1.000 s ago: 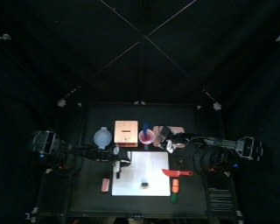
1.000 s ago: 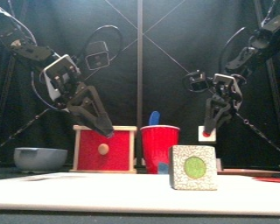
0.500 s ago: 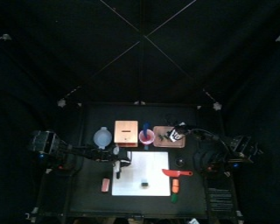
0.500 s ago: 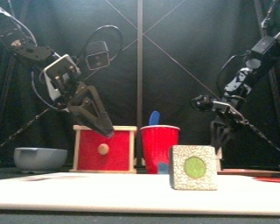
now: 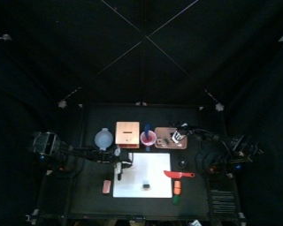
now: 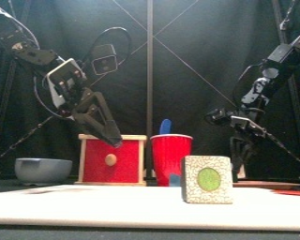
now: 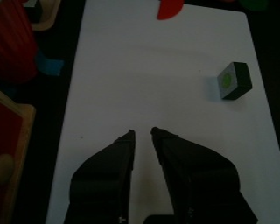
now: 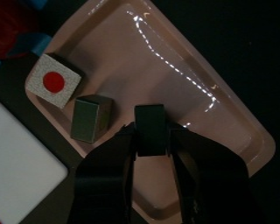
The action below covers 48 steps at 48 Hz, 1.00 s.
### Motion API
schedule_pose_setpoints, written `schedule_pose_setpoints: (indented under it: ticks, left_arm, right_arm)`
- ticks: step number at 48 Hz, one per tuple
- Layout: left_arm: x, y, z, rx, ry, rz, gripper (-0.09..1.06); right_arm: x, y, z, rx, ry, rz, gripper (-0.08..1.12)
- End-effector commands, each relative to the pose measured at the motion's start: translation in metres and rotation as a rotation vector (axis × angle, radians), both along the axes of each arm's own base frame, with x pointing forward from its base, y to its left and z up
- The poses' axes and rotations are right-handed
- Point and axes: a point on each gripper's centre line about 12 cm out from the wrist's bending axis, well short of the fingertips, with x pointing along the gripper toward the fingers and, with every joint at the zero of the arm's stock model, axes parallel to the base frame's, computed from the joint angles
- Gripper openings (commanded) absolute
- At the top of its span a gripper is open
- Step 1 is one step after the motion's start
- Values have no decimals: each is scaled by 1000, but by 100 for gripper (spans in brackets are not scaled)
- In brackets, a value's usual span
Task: Place sushi on board then cut the sushi with the knife then place the pieces on the plate
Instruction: Place the 4 sushi pieces on the plate
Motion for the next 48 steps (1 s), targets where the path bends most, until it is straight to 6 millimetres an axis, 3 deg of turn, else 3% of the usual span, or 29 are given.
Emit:
schedule_pose_setpoints:
  ticks: [1,15,25,31,38,48]
  left_arm:
    - [5,2,6,-1,-24,7,66]
    - [5,1,6,-3,-26,6,66]
    - [5,0,7,-4,-29,4,66]
    - [5,0,7,-4,-27,4,66]
    - [6,0,7,-4,-29,5,66]
    - [6,1,8,-4,-31,7,66]
  right_arm:
    - [0,-1,3,-8,-12,-6,56]
    - [0,-1,6,-19,-16,0,84]
    - [5,13,32,-48,-60,58,85]
    - [19,44,53,-60,-98,183,85]
    - [46,97,77,-92,-187,387,85]
    - [78,154,95,-86,-334,543,85]
